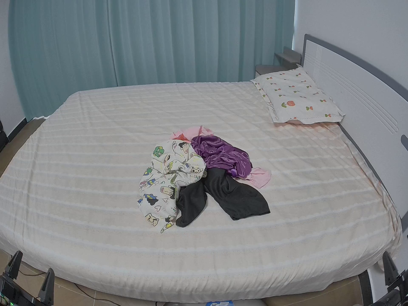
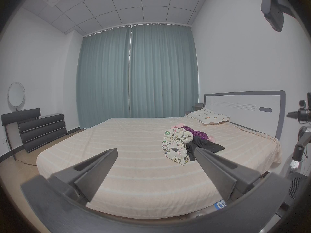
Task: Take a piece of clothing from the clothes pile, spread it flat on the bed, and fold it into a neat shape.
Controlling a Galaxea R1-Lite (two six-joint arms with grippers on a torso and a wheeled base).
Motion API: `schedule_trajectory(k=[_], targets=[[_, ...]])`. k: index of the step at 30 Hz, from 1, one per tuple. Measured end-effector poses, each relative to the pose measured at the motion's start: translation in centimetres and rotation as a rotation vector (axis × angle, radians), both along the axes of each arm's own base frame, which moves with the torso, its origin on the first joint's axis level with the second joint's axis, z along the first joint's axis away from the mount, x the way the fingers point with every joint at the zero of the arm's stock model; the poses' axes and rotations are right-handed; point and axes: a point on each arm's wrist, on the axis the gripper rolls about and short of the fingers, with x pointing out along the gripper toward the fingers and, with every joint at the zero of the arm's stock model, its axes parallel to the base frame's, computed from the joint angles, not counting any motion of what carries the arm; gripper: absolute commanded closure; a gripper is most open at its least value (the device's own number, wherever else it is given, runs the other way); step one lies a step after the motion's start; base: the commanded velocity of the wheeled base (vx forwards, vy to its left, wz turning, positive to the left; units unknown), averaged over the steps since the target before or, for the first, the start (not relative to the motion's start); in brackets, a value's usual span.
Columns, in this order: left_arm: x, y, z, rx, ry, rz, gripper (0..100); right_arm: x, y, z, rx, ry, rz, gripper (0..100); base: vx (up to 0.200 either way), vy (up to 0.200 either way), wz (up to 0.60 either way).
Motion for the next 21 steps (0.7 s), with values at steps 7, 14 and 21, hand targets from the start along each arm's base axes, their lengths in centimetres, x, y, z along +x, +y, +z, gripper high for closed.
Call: schedule_trajectory(k=[7, 14, 21], targets=[[0.0, 0.0, 0.0, 0.0, -0.001, -0.001, 0, 1.9, 0.1, 3.2, 0.068, 0.102, 0.059, 0, 0.0, 0.0, 0.0], [0.0, 0.0, 0.0, 0.0, -0.002, -0.003, 0, 6.8, 0.4, 5.3, 0.146, 0.265, 0.1, 0, 0.0, 0.0, 0.0], [0.0, 0.0, 0.0, 0.0, -0.002, -0.004, 0, 13.2, 1.2, 5.9, 0.225, 0.419, 0.103, 0, 0.0, 0.0, 0.0]])
